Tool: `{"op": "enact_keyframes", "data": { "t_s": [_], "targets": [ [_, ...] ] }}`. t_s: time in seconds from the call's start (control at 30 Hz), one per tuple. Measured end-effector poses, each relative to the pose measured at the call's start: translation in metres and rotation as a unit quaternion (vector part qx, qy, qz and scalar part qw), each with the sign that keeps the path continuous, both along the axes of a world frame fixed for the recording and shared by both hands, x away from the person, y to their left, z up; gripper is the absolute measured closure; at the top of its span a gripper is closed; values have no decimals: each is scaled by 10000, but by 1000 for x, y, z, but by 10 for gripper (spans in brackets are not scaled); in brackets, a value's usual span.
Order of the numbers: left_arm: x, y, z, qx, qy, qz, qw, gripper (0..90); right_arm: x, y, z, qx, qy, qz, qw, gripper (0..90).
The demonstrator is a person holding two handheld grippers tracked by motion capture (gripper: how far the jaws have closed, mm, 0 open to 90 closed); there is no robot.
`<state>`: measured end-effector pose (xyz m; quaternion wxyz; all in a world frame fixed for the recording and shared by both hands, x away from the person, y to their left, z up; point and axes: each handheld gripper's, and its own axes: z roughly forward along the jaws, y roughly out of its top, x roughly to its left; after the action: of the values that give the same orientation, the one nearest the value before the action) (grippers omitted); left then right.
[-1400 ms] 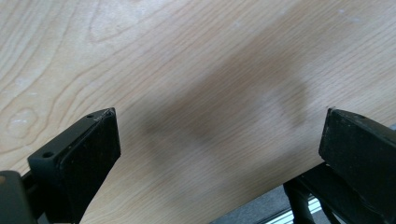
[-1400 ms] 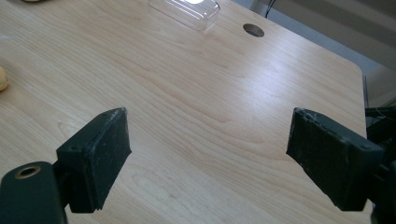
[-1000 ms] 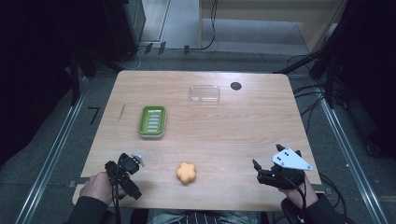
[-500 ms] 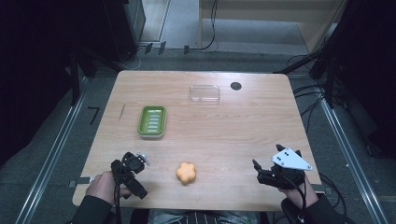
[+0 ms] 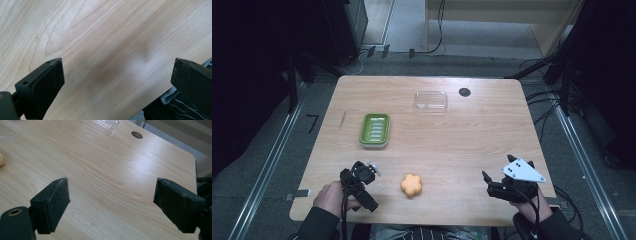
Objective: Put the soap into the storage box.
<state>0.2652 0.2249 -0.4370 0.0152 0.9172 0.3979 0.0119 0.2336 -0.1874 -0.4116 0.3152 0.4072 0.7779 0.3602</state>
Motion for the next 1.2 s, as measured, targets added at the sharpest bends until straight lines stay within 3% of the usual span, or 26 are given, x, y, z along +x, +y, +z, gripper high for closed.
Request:
{"op": "enact_keyframes", "data": {
  "t_s": [0.3, 0.7, 0.87, 1.2],
  "targets": [
    [7, -15, 3, -31, -113, -165, 9998, 0, 0, 0, 0, -1, 10, -1, 10000, 137],
    [13, -22, 4, -138, -187, -120, 9997, 0, 1, 0, -1, -21, 33, -12, 10000, 137],
    [17, -29, 6, -178, -268, -216, 9992, 0, 0, 1, 0, -38, 23, -4, 10000, 137],
    [24, -47, 3, -154, -244, -373, 9989, 0, 1, 0, 0, -5, 25, -20, 10000, 137]
  ]
}}
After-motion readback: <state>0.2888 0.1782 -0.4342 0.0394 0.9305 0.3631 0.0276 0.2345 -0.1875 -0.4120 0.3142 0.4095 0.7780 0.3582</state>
